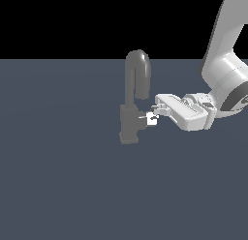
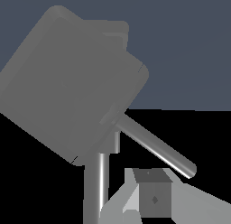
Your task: Turn on the faucet by rotating a designated handle.
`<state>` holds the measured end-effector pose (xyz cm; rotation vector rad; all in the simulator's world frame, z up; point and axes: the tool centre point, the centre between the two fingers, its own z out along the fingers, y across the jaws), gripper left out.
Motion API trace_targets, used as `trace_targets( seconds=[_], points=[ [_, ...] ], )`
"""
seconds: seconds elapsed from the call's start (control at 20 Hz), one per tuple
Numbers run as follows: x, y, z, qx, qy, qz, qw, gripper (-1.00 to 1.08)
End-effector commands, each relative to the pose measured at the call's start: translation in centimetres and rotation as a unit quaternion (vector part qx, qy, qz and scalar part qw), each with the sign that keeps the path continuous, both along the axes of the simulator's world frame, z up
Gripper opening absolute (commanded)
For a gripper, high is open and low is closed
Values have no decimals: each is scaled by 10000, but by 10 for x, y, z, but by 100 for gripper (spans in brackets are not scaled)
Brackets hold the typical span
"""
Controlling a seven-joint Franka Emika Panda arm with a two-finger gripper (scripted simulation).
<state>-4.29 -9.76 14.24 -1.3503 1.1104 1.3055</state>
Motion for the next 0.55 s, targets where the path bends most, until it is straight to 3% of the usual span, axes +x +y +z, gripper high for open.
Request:
trace_targets(
  seconds=[0.0,0.5],
  points=[
    [-3,-1,-7,0,16,1,10000,-100],
    [-25,-5,-67,23,166,-5,9999,-100]
  ],
)
